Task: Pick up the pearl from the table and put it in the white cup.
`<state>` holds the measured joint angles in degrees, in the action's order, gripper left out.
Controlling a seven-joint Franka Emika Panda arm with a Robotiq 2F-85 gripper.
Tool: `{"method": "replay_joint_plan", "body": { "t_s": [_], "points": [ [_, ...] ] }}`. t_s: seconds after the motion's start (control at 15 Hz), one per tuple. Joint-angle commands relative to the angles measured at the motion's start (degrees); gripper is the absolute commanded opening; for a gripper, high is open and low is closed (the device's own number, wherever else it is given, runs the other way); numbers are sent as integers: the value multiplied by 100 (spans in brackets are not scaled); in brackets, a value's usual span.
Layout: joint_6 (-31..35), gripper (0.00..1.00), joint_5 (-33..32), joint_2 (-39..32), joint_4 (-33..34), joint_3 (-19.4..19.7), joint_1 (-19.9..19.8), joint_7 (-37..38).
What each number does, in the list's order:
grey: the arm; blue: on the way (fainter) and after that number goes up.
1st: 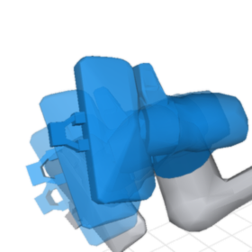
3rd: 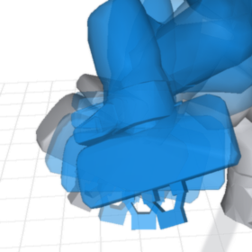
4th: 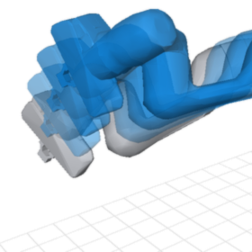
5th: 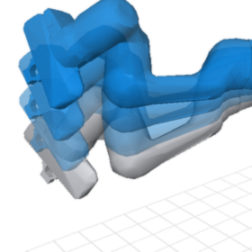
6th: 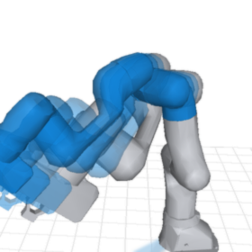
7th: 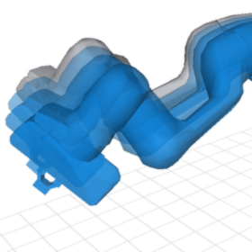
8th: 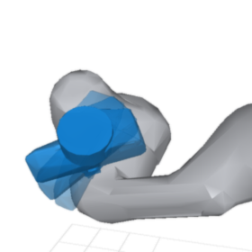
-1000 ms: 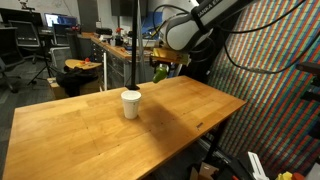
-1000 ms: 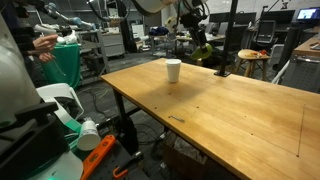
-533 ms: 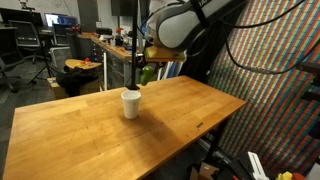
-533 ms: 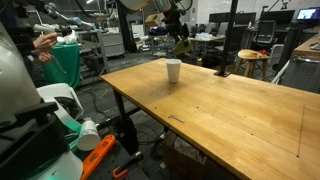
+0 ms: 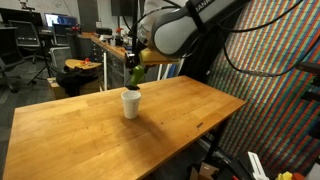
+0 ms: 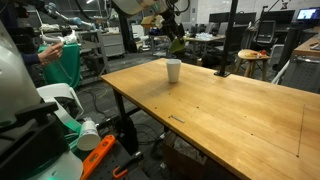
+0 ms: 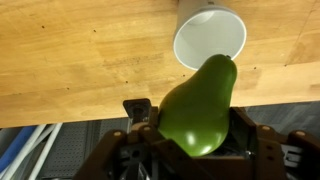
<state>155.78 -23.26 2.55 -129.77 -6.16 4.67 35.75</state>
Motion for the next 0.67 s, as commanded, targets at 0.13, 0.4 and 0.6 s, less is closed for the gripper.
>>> {"method": "replay_joint_plan", "body": {
  "t_s": [0.13,0.4,0.6],
  "points": [
    [702,46,-5,-489,11,-15,11,-347],
    [1010,46,-63,-812,-45,-34,3,-455],
    [1215,95,-83,-912,-125,-15,-9,-396]
  ]
}}
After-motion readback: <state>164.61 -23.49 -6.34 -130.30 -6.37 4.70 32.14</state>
